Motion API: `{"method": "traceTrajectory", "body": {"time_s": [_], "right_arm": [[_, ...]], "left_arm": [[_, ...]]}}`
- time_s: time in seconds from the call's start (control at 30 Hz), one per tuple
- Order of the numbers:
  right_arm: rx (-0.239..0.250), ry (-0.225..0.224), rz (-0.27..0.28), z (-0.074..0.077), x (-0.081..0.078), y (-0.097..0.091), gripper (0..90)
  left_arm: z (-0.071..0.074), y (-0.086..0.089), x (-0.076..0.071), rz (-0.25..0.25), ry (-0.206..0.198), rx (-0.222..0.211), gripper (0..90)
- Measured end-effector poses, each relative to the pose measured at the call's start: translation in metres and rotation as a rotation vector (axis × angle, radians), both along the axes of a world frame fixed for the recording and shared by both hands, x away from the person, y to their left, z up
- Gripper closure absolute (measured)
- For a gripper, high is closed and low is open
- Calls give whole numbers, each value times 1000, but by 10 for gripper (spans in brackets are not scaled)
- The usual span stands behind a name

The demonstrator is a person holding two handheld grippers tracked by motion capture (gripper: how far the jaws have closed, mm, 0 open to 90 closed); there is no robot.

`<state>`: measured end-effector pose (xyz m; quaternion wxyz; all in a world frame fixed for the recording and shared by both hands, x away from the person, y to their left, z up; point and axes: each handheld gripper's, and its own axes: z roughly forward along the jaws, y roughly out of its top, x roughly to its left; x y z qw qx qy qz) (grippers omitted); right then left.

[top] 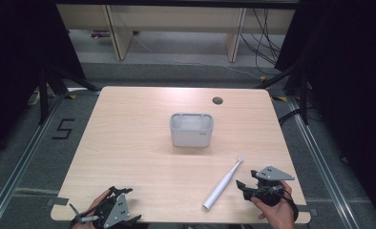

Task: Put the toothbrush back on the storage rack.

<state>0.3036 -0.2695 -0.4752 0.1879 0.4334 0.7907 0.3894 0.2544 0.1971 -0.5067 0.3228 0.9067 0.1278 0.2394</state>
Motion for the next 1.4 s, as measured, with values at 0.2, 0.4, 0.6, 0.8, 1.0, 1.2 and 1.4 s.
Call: {"method": "traceTrajectory", "body": {"time_s": [0.2,0.4,0.6,0.8,1.0,1.2,1.4], "right_arm": [[-21,12,15,0,-2,13,355],[-20,12,43,2,-4,22,371],[-22,-2,103,3,-3,34,428],[-12,-14,149,7,-4,49,514],[-31,23,212,3,-4,63,610],[-47,31,247,0,-2,72,700],[-80,37,302,-3,-2,86,803]], "left_arm": [[0,0,0,0,-1,2,152],[1,0,0,-5,7,14,152],[0,0,0,-4,-2,-3,152],[0,0,0,-3,1,3,152],[0,-1,0,-4,-2,7,152],[0,-1,0,-4,-1,3,152],[0,-1,0,-4,-2,7,152]]}}
